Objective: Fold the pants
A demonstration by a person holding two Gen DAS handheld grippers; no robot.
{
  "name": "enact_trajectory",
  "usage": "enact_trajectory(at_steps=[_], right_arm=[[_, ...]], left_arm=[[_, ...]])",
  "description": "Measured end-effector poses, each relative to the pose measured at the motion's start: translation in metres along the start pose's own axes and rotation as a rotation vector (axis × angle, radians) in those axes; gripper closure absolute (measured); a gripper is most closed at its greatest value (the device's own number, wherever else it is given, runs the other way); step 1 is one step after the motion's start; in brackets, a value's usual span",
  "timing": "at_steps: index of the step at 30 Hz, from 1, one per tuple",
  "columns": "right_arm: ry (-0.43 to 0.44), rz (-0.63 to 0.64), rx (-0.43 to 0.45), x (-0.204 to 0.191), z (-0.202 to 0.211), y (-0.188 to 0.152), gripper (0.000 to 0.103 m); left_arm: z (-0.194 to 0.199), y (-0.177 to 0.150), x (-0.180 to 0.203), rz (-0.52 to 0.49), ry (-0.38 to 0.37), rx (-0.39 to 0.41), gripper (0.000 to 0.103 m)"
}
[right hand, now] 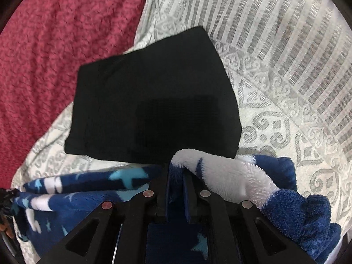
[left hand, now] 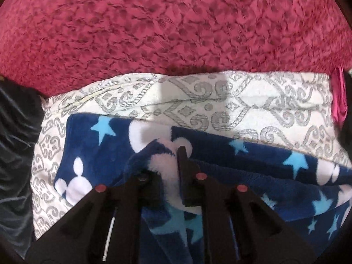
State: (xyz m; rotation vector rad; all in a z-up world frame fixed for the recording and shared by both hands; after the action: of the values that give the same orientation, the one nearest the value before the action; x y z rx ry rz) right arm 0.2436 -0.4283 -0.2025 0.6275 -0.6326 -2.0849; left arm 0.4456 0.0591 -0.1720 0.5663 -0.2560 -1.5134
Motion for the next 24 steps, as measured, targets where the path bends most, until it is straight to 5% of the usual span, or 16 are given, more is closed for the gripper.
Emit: enact_trajectory(at_steps=[13,19,21,24], right_arm=[[-0.066,0.133,0.061,-0.015,-0.015,-0.015,0.090],[-0.088,0.190,0.128,-0.021,-0.017,-0.027,0.089],[-0.076,0.178,0.124,-0.019,-0.017,-0.027,0.089],[-0.056,0.163,0.127,-0.016,-0.015,-0.026,0.089]], left_arm=[[0.035,0.012,-0.027,-0.064,-0.157,-0.058,0.082],[0.035,0.012,-0.013,-0.185,-0.060,-0.005,0.081],[0.033,0.011,-0.014,-0.170,-0.050,-0.003,0.081],[0.028,0.012,-0.029,-0.054,-0.134,-0.027,0.080]])
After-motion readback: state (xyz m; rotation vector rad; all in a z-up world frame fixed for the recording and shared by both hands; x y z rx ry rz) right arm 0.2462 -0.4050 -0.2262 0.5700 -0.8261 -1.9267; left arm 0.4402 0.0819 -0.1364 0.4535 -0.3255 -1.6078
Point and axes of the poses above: each gripper's, at about its wrist camera, not at the fingertips, and z roughly against the way its jaws point, x to its right, y to its top, the point moved 6 cm from there along -z, roughly the way its jaws point, and after that the axes turned 5 degrees about x, right-handed, at the moved point
